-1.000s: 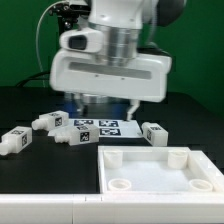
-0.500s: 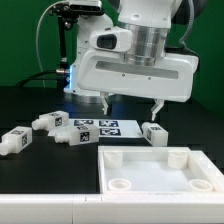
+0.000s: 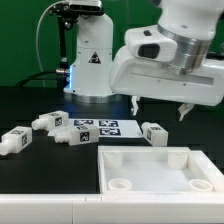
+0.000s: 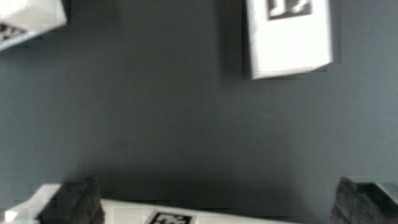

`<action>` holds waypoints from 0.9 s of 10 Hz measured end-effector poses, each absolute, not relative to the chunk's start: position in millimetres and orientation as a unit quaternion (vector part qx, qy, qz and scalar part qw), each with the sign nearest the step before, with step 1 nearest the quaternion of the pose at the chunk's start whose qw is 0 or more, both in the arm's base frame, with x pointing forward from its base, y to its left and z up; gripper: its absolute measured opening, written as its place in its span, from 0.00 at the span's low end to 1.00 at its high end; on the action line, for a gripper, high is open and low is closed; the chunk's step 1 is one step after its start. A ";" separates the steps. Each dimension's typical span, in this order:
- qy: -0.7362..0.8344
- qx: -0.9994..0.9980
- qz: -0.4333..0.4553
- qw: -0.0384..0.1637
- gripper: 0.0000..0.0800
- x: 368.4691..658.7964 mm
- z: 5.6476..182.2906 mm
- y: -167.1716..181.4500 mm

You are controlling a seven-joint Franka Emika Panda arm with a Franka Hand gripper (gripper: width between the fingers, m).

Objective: Assemble square table

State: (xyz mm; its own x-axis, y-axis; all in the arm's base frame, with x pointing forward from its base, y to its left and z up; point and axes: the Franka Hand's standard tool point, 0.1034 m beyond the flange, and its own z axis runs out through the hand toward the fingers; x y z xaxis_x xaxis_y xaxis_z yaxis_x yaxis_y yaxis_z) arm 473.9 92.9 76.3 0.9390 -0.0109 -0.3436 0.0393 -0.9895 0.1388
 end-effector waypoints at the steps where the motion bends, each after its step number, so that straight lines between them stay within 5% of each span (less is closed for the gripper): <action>1: 0.004 0.976 -0.202 0.077 0.81 471.5 76.7 89.3; 6: 0.051 0.940 -0.321 0.105 0.81 474.8 64.7 120.4; 9: 0.038 0.929 -0.351 0.113 0.81 476.8 62.4 111.0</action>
Offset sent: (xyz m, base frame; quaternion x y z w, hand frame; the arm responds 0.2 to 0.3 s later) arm 0.0149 0.0401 -0.0099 -0.0189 -0.1046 -0.1875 0.9765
